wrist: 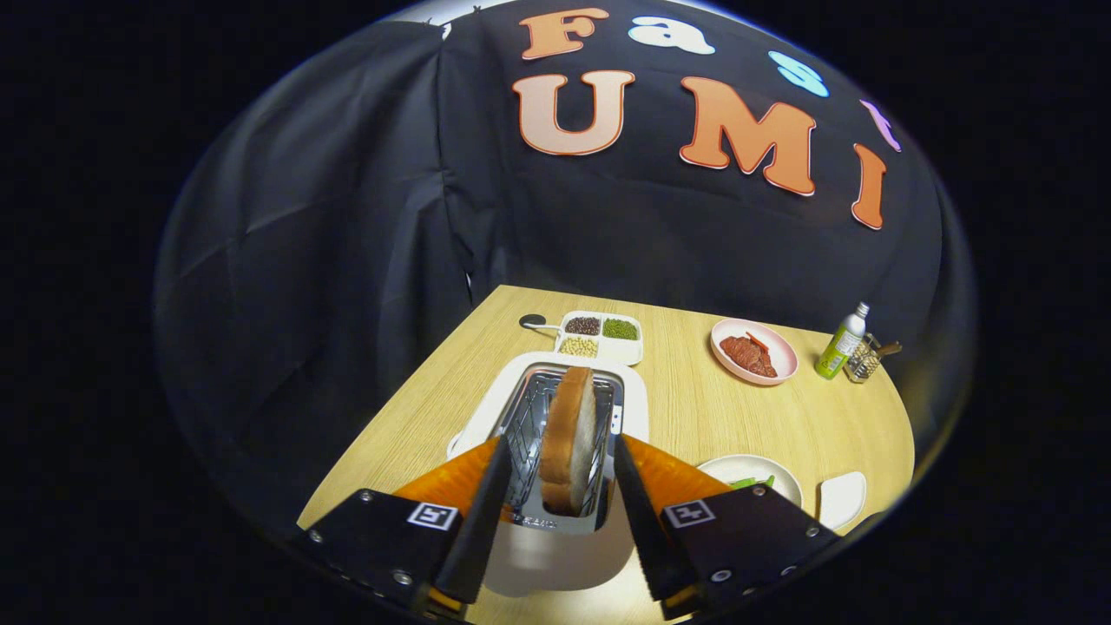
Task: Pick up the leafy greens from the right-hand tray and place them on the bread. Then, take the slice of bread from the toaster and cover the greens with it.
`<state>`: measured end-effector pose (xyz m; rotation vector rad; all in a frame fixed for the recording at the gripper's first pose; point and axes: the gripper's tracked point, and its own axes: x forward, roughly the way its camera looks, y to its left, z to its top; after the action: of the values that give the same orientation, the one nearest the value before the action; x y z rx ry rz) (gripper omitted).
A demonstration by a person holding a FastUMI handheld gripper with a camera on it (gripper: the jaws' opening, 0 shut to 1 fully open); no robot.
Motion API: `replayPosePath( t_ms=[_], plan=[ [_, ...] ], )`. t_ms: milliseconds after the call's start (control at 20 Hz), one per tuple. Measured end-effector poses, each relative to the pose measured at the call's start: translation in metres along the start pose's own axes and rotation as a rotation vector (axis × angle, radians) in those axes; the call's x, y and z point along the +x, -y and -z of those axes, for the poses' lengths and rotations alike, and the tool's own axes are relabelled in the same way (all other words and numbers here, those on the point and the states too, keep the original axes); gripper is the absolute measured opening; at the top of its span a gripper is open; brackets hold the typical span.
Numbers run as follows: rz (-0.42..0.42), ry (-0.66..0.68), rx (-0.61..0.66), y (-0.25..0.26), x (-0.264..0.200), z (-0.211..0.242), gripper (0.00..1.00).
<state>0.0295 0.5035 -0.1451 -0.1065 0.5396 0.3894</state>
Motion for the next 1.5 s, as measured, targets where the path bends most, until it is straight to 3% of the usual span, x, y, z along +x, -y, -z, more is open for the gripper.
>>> replayPosePath(
  t_ms=[50, 200, 300, 400, 900, 1100, 1500],
  plan=[
    [-0.002, -0.007, 0.000, 0.000, 0.001, 0.002, 0.66],
    [-0.006, -0.026, 0.021, -0.001, 0.002, 0.009, 0.30],
    [0.001, -0.018, 0.036, 0.004, -0.001, 0.007, 0.17],
    [-0.006, -0.012, 0.059, 0.007, -0.005, 0.003, 0.12],
    [-0.018, 0.118, 0.124, 0.030, -0.043, -0.051, 0.09],
    [0.015, 0.159, 0.127, 0.053, -0.058, -0.064, 0.09],
    [0.080, 0.144, 0.155, 0.104, -0.068, -0.039, 0.09]
  ],
)
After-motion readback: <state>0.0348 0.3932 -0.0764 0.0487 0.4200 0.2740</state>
